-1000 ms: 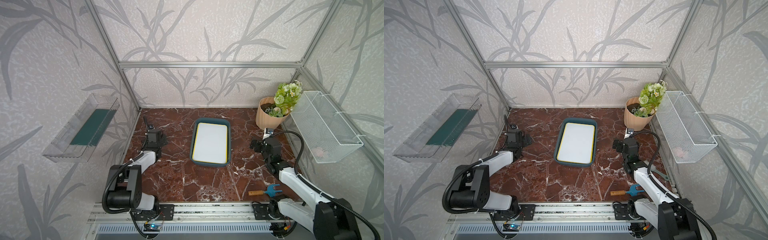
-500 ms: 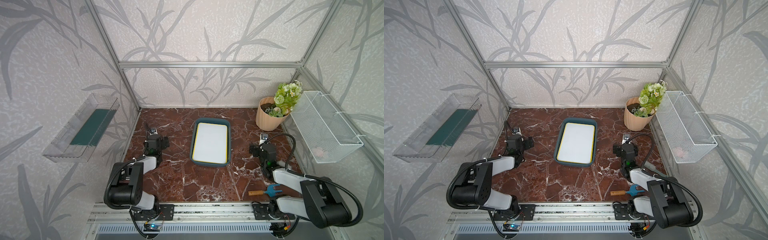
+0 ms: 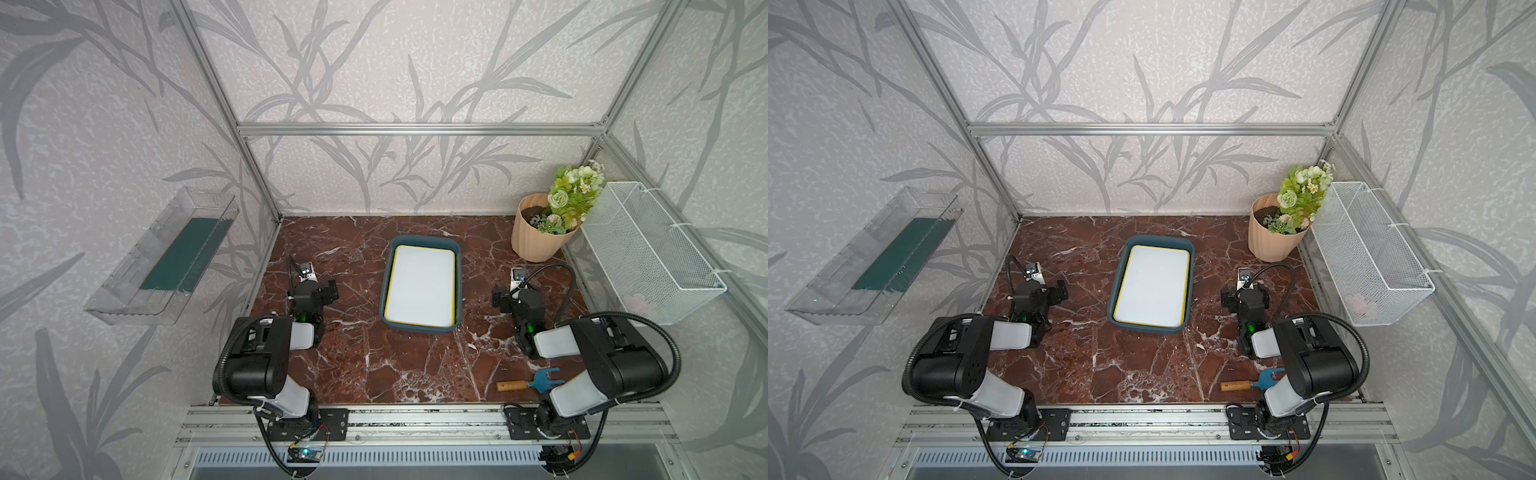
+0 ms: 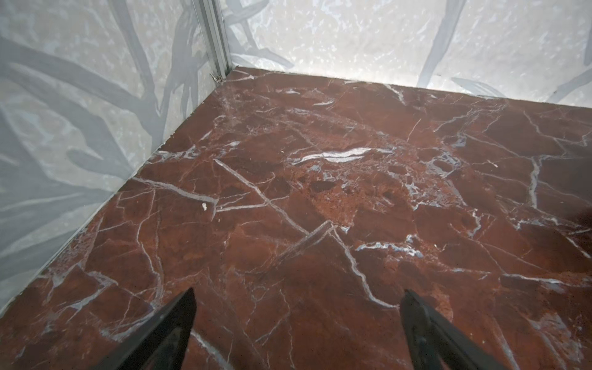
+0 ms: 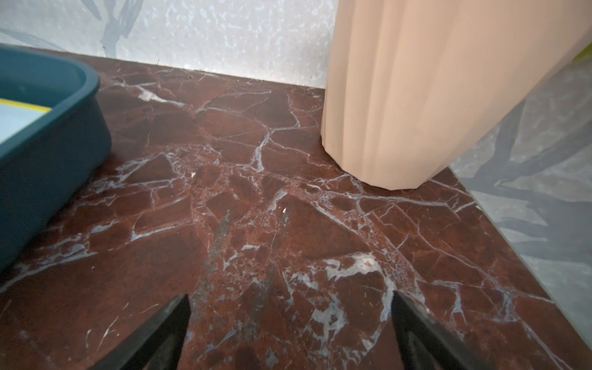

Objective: Put the whiteboard into the storage box
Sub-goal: Reset both arms

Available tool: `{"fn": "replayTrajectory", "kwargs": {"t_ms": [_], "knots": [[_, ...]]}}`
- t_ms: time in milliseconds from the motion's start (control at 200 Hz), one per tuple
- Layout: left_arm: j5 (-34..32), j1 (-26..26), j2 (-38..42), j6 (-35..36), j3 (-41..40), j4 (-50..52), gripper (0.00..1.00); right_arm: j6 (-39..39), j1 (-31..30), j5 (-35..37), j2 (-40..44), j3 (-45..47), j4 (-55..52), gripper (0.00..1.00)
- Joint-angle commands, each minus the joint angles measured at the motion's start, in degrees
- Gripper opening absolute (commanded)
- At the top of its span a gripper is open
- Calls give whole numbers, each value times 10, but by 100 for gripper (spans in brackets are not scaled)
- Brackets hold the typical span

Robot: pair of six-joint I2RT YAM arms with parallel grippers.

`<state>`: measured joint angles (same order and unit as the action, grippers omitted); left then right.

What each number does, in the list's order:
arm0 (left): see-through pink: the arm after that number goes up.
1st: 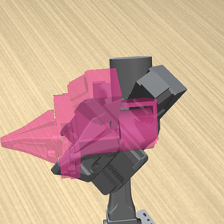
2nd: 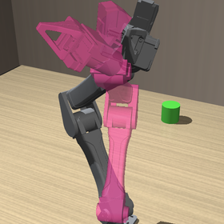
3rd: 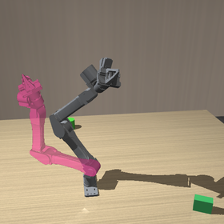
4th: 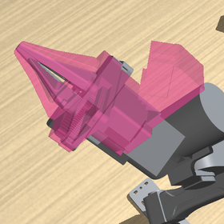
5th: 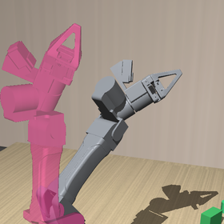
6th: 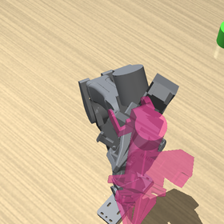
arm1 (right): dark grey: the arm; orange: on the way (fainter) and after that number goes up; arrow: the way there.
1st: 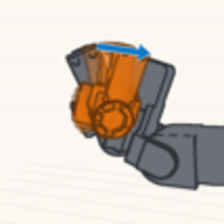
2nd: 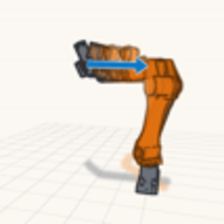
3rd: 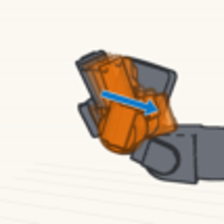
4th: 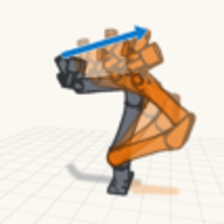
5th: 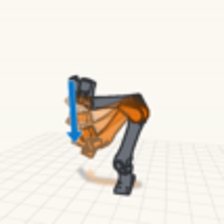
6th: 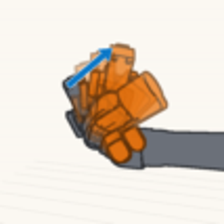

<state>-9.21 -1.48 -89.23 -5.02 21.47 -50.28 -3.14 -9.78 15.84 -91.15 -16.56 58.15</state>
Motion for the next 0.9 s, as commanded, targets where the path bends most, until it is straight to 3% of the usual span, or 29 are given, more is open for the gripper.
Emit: {"fn": "replayTrajectory", "kwargs": {"t_ms": [0, 60, 205, 355, 895], "knots": [[5, -5, -3, 13, -3, -45, 99, -5, 8, -27, 13, -55, -51, 99], [8, -5, 0, 9, 0, -31, 99, 9, 37, -91, 36, -68, -115, 99], [9, -4, -7, 17, -2, -46, 99, 6, 38, -92, 16, -51, -49, 99], [10, -4, -5, 18, -2, -44, 99, 6, 38, -95, 30, -61, -92, 99], [10, -3, -6, 18, -4, -49, 99, 6, 37, -95, 27, -64, -91, 99]]}}
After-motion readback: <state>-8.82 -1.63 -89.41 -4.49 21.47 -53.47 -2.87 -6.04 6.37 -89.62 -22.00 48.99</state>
